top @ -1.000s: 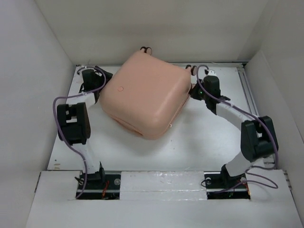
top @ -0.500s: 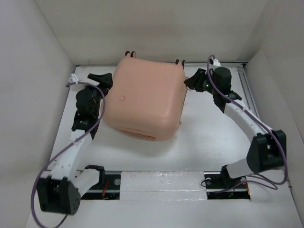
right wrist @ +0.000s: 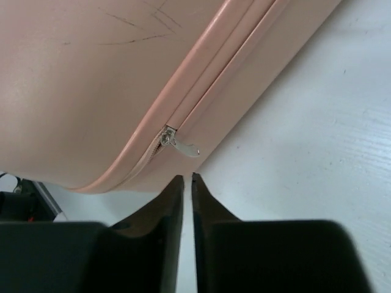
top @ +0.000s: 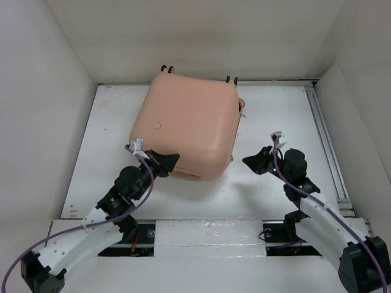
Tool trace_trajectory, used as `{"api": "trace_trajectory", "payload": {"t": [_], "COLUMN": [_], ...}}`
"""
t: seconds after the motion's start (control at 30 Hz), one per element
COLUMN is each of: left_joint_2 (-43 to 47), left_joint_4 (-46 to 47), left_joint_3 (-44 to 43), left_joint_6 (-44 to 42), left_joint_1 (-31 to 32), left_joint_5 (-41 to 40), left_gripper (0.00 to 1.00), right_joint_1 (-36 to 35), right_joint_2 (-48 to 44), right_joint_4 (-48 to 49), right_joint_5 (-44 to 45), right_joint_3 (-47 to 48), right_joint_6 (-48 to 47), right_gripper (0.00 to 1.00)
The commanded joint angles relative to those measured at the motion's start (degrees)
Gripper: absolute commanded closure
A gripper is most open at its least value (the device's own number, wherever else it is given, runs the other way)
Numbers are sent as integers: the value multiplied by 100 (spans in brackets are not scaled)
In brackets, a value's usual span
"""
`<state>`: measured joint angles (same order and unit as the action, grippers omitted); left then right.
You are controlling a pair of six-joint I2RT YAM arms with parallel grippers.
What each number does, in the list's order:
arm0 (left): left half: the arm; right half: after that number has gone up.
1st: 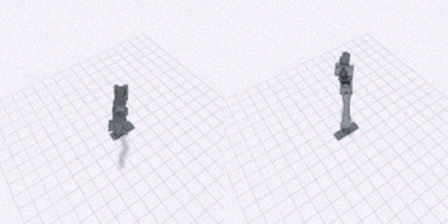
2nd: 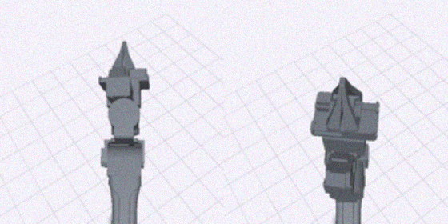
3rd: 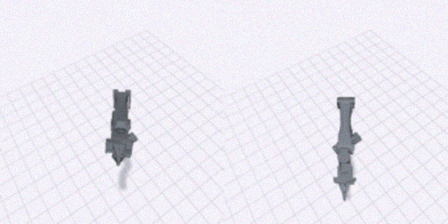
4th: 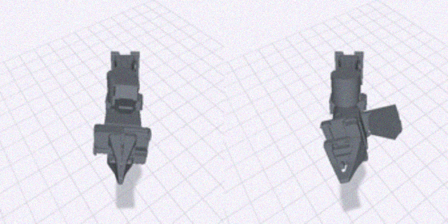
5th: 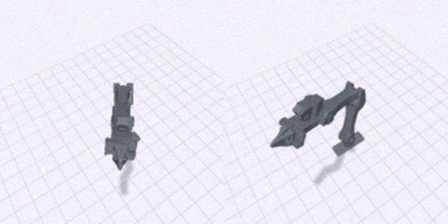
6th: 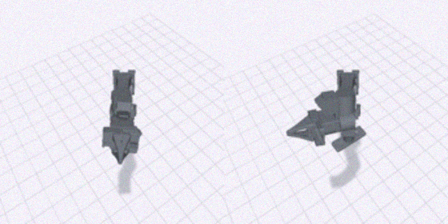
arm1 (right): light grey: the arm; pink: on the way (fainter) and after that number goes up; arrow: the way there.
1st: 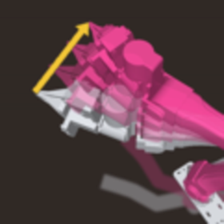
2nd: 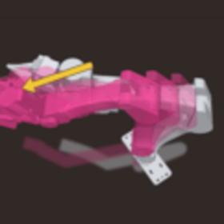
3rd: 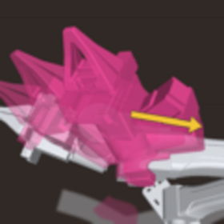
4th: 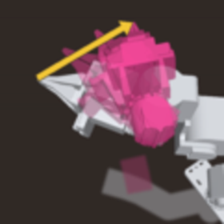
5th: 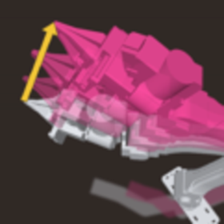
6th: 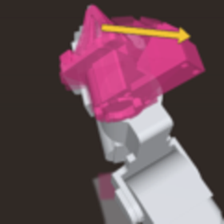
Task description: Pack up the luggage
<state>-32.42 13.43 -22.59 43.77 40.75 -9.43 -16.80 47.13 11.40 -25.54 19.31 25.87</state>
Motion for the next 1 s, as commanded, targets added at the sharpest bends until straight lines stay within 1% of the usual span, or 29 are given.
{"api": "trace_trajectory", "payload": {"t": [0.0,0.07,0.1,0.13,0.2,0.23,0.27,0.3,0.37,0.4,0.43,0.47,0.53,0.57,0.6,0.63,0.73,0.83,0.97], "left_joint_2": [500,640,702,789,1176,1334,1701,1878,2247,2249,2302,2302,2022,1873,1506,1293,591,343,403], "left_joint_4": [-630,-693,-780,-781,-1017,-1175,-1542,-1719,-2045,-2281,-2284,-2205,-1767,-1556,-1371,-1056,-546,-272,-157], "left_joint_3": [579,921,1254,1422,1739,1740,1740,1740,1740,1740,1740,1793,1871,1924,1925,1925,1872,1872,1872], "left_joint_6": [350,605,894,1001,1168,1221,1222,1222,1283,1283,1283,1283,1283,1283,1283,1283,1231,1178,1178], "left_joint_1": [328,328,328,328,381,381,381,381,381,381,381,381,381,381,381,381,381,381,381], "left_joint_5": [72,387,468,556,627,627,575,470,364,302,249,249,318,371,372,433,433,486,434], "left_gripper": [98,97,97,96,95,93,93,91,80,75,69,57,48,45,45,45,45,45,46], "right_joint_1": [36,36,36,36,36,-16,-17,-104,-174,-227,-228,-228,-280,-280,-280,-341,-342,-342,-447], "right_joint_2": [-433,-355,-232,100,444,794,954,1095,1393,1465,1465,1544,1676,1737,1877,1948,2212,2440,2599], "right_joint_4": [1117,1556,1680,1681,1602,1602,1602,1602,1602,1602,1602,1602,1602,1541,1541,1541,1541,1541,1541], "right_joint_5": [-12,-117,-222,-328,-697,-828,-917,-918,-857,-778,-777,-777,-716,-794,-795,-795,-734,-811,-926], "right_joint_3": [-321,-489,-490,-490,-210,-121,-25,46,161,239,292,293,432,485,538,539,670,863,996], "right_joint_6": [181,235,235,34,-195,-292,-449,-503,-565,-635,-636,-636,-776,-828,-899,-899,-978,-1049,-1172], "right_gripper": [88,88,85,82,77,76,74,74,71,71,70,67,66,66,65,65,65,65,65]}}
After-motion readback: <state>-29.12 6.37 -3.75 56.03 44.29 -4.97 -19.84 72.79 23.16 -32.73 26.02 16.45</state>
